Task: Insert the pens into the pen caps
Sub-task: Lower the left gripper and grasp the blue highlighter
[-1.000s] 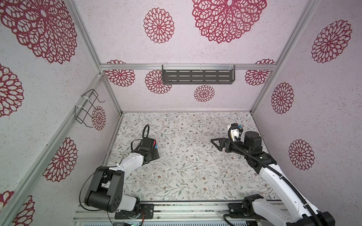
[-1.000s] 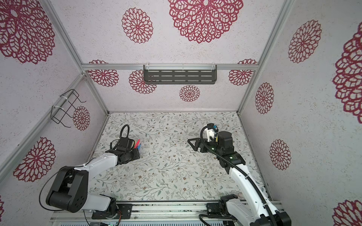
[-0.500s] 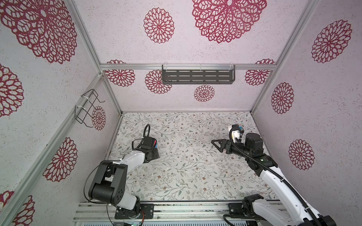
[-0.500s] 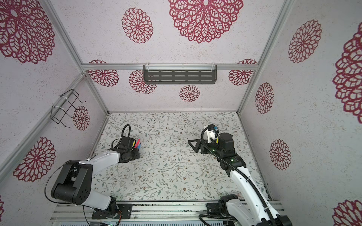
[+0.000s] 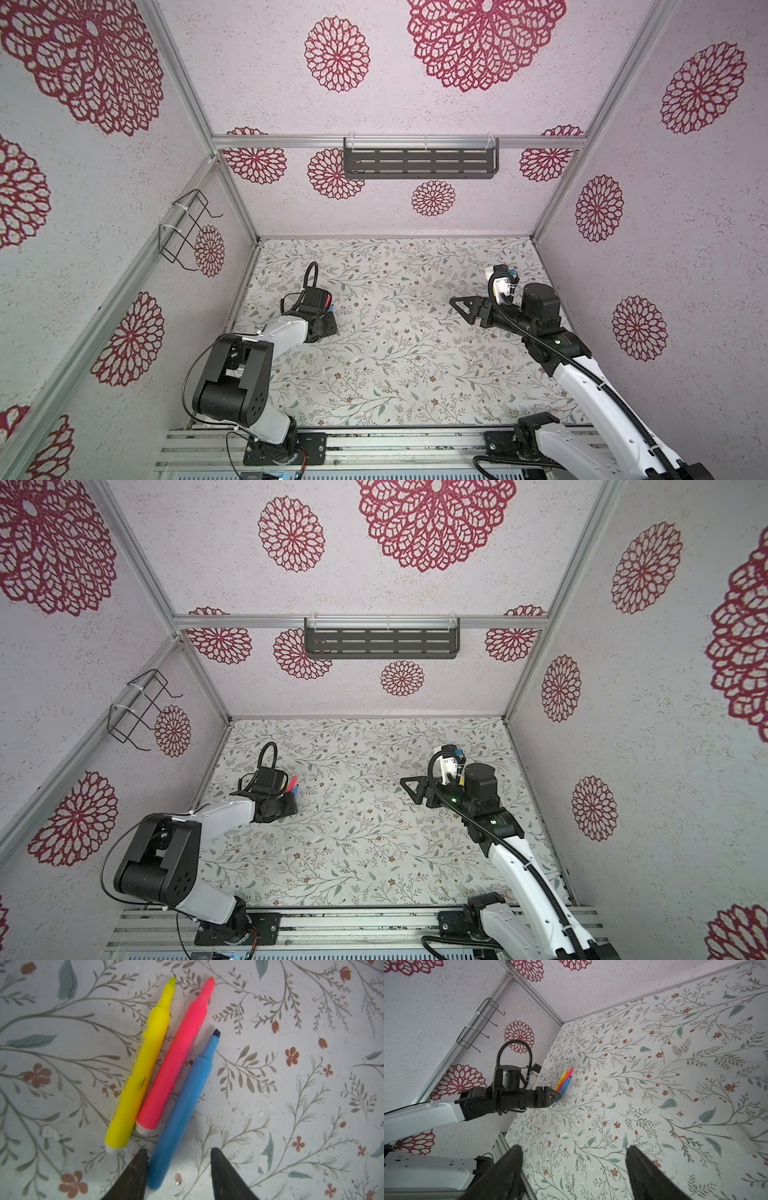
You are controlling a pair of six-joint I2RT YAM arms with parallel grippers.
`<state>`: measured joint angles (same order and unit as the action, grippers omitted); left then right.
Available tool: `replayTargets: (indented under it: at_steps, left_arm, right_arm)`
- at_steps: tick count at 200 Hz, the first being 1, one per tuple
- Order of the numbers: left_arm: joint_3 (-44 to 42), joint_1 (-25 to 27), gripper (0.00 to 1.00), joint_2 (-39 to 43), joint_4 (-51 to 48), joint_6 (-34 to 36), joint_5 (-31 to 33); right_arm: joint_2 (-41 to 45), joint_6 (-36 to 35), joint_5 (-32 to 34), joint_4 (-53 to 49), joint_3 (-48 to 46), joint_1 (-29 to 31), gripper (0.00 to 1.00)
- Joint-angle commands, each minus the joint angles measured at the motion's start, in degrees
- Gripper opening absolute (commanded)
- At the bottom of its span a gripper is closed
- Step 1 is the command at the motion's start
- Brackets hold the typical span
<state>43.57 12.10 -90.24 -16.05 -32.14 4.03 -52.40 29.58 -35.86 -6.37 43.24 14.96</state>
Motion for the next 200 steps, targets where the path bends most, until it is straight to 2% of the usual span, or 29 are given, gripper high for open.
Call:
replayTargets:
  at_steps: [1, 75, 140, 178, 200]
  left_arm:
    - [0.55, -0.14, 0.51, -0.3, -0.43, -0.2, -0.16]
    - [1.85, 1.58, 0.51, -2.03, -1.99, -0.82, 1.19]
    - [3.98, 3.01, 0.37, -4.76, -3.18, -0.41, 0.99]
    - [3.69, 4.3, 0.21, -5.6, -3.2, 0.35, -0.41]
    - [3.98, 5.47, 0.19, -5.76, -3.68, 0.72, -0.42]
  right_arm:
    - [2.04, 0.2, -0.8, 0.47, 0.9, 0.24, 0.79]
    - [4.04, 0.51, 0.44, -1.69, 1.61, 0.2, 0.74]
    - [5.83, -0.05, 1.22, -4.11, 2.93, 0.24, 0.72]
    - [6.36, -0.18, 2.19, -5.0, 3.64, 0.22, 0.72]
    - [6.44, -0.02, 2.45, -5.14, 3.87, 0.24, 0.72]
